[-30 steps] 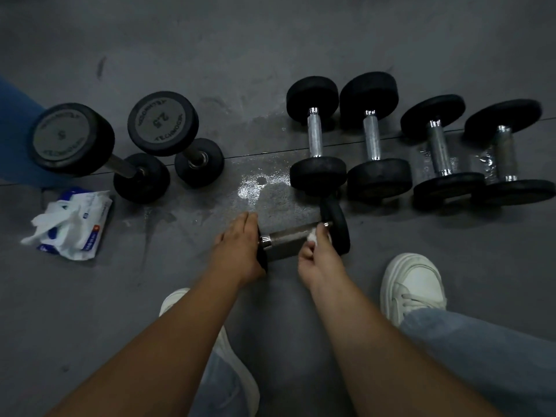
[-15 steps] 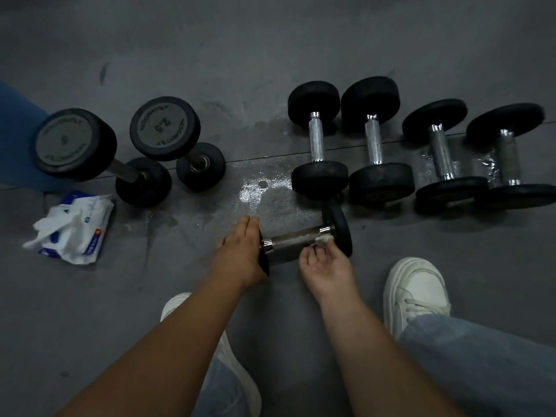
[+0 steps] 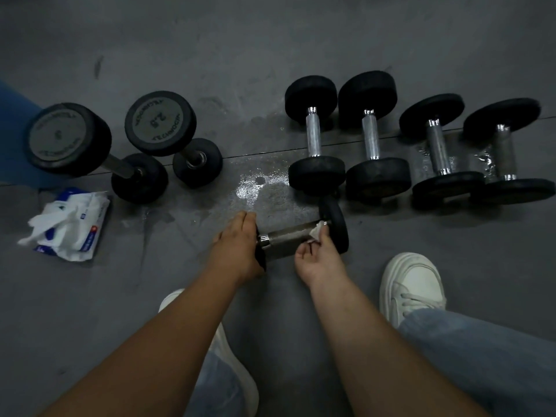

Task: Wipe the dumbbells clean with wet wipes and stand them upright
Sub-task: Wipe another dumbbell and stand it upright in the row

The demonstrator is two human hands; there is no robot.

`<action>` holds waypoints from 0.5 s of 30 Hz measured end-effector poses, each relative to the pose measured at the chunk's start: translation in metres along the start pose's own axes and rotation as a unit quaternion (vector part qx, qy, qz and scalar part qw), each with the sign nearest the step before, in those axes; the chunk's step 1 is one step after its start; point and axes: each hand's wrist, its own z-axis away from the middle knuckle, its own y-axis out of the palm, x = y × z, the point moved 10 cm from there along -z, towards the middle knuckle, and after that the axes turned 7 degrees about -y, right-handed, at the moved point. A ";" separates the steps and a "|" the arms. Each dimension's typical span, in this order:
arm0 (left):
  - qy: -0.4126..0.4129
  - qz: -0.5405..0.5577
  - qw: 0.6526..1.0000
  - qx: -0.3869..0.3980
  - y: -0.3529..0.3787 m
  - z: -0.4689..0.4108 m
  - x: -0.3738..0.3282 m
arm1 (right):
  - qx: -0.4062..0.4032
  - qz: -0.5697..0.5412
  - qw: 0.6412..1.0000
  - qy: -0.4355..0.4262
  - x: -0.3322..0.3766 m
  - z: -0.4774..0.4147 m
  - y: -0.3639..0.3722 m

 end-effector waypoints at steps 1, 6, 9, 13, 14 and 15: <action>0.001 0.000 1.000 -0.003 0.000 0.000 0.000 | -0.005 0.021 1.000 -0.021 0.002 0.002 -0.004; 0.008 0.004 1.000 -0.005 0.000 -0.001 0.000 | 0.110 0.327 0.870 -0.353 0.046 0.050 0.034; 0.008 0.005 1.000 0.000 0.002 0.001 0.000 | 0.171 0.698 0.372 -0.587 0.051 0.102 0.116; 0.012 0.000 1.000 -0.002 -0.001 -0.001 0.000 | 0.144 0.873 -0.064 -0.462 0.037 0.071 0.109; 0.011 -0.003 1.000 0.002 0.000 -0.001 0.001 | 0.136 0.886 -0.132 -0.423 0.033 0.062 0.094; 0.010 -0.007 1.000 0.006 0.000 -0.002 0.001 | 0.124 0.892 -0.176 -0.397 0.032 0.056 0.082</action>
